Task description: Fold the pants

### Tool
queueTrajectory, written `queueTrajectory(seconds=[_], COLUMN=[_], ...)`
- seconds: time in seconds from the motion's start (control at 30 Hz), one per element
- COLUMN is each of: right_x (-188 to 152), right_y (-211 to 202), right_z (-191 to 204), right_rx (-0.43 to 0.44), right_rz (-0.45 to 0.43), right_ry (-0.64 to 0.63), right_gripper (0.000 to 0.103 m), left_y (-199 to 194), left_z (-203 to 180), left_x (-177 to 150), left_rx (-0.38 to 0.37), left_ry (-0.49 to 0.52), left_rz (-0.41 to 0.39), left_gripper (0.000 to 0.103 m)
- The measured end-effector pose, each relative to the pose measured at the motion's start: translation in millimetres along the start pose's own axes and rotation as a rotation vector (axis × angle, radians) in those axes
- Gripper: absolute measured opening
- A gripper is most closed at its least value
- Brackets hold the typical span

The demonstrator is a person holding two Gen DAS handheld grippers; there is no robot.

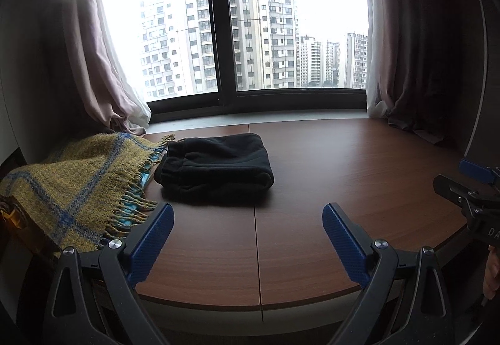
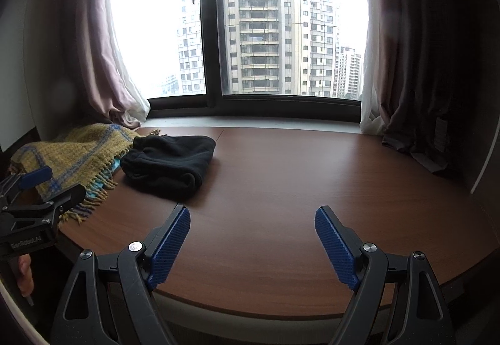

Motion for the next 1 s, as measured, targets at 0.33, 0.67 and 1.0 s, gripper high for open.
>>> queueTrajectory(seconds=[0.33, 0.67, 1.0], right_x=[-5.1, -8.3, -10.7], right_y=[-12.2, -19.2, -23.2], right_z=[-6.2, -10.4, -10.2], right_rx=[0.002, -0.003, 0.006], right_rz=[-0.011, -0.013, -0.013], right_ry=[0.002, 0.006, 0.005], right_gripper=[0.083, 0.083, 0.083], left_y=[-13.8, -20.2, -23.9], left_z=[-10.2, -13.6, -16.6], left_x=[-2.7, -4.0, -6.7], left_rx=[-0.006, 0.003, 0.013], left_ry=[0.005, 0.006, 0.012], left_rz=[-0.009, -0.012, 0.005], left_gripper=[0.101, 0.103, 0.103])
Point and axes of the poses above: each gripper's, at about its wrist camera, not at the fingertips, and y roughly the way its jaws point, z to its left, x to its top, the point moved 2 cm from there along y, roughly the way its jaws point, and after that the axes turned 6 degrees about -y, right-handed, at the moved point
